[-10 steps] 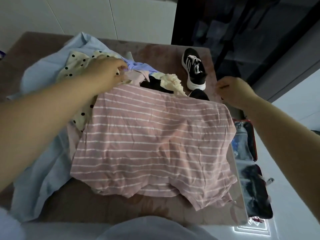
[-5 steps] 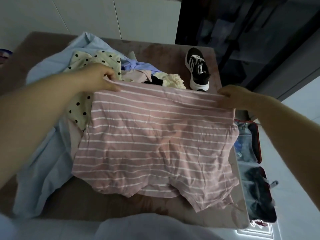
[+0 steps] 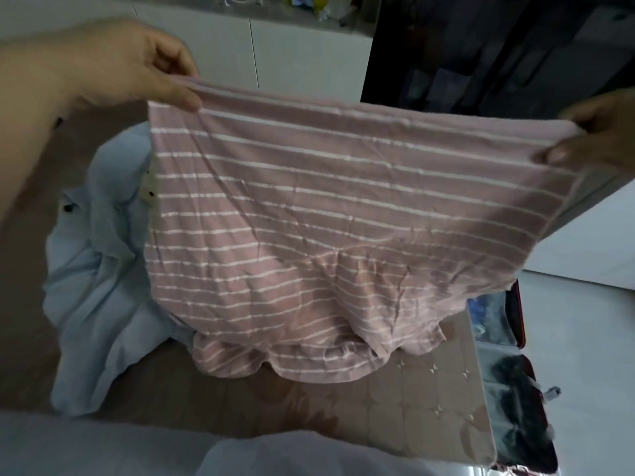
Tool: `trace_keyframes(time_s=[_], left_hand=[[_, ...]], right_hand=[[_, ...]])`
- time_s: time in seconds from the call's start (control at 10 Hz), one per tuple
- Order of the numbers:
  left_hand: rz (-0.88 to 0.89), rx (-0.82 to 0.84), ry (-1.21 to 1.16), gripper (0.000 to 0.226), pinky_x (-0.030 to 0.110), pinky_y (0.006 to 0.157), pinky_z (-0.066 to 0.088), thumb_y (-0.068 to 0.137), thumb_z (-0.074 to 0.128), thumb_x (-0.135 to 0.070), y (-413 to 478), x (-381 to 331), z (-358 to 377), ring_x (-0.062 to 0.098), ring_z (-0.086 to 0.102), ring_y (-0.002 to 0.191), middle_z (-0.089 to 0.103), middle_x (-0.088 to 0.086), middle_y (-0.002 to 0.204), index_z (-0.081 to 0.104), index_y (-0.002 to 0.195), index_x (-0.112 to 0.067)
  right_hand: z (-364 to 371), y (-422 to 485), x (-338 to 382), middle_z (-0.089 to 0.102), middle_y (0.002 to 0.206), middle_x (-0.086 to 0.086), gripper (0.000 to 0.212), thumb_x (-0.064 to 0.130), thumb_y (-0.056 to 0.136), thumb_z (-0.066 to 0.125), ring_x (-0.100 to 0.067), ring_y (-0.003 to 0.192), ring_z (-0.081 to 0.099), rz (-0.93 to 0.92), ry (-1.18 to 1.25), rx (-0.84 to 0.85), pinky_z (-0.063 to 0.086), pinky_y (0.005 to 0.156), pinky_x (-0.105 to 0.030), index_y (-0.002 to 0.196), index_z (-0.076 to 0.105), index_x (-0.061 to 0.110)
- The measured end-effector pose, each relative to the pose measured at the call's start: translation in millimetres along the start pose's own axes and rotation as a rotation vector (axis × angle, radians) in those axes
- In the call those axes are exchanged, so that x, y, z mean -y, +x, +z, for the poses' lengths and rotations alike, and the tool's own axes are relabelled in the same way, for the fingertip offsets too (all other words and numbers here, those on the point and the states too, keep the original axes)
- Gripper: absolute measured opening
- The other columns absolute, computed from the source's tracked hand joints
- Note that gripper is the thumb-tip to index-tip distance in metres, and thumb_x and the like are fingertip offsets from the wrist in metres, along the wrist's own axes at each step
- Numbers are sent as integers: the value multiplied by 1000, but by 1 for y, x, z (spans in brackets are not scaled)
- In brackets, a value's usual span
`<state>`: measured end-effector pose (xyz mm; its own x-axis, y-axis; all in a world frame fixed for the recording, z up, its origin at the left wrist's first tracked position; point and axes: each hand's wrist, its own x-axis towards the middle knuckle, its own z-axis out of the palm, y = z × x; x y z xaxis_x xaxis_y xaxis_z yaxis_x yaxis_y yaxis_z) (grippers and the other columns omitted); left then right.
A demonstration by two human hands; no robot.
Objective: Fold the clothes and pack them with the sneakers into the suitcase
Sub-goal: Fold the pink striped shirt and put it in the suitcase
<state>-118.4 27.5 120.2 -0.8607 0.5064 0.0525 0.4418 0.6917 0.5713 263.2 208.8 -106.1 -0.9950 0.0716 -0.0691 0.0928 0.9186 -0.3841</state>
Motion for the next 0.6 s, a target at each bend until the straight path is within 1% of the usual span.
trace_keyframes(time_s=[0.1,0.2,0.3,0.4,0.5,0.6], left_hand=[[-120,35,169,21,3,54,37,74,74,-14,14,10,17,1,54,62,62,5,83,66,92,-6],[-106,-189,195,29,9,54,34,73,75,-25,28,16,25,17,48,72,59,8,85,67,92,-5],[-38,-346,77,20,21,60,34,81,69,-26,38,9,25,17,46,74,54,4,80,63,93,-11],[-132,-78,89,18,25,61,33,86,59,-38,41,15,25,16,46,71,52,-3,76,55,88,-20],[-184,44,140,24,23,58,31,88,53,-40,43,26,36,19,46,80,53,1,83,52,94,-17],[-227,-198,145,22,24,55,27,91,56,-34,56,27,51,18,43,77,52,10,94,52,99,-15]], right_hand=[[-232,171,-89,56,52,17,19,28,82,69,4,47,49,36,75,-223,33,44,1,86,63,10],[-283,272,-127,57,72,-6,23,29,82,69,-3,52,48,192,160,-306,33,43,-2,92,65,9],[-293,285,-156,57,62,-2,29,34,80,71,5,45,50,143,120,-416,35,41,-4,94,67,8],[-307,291,-166,59,56,12,19,36,78,73,13,47,50,136,101,-270,35,43,0,86,66,19],[-305,285,-165,64,69,11,10,32,77,74,7,54,54,150,120,-149,35,49,2,75,65,34],[-288,300,-167,60,60,15,15,24,78,74,11,44,52,161,283,-286,38,44,-1,88,65,20]])
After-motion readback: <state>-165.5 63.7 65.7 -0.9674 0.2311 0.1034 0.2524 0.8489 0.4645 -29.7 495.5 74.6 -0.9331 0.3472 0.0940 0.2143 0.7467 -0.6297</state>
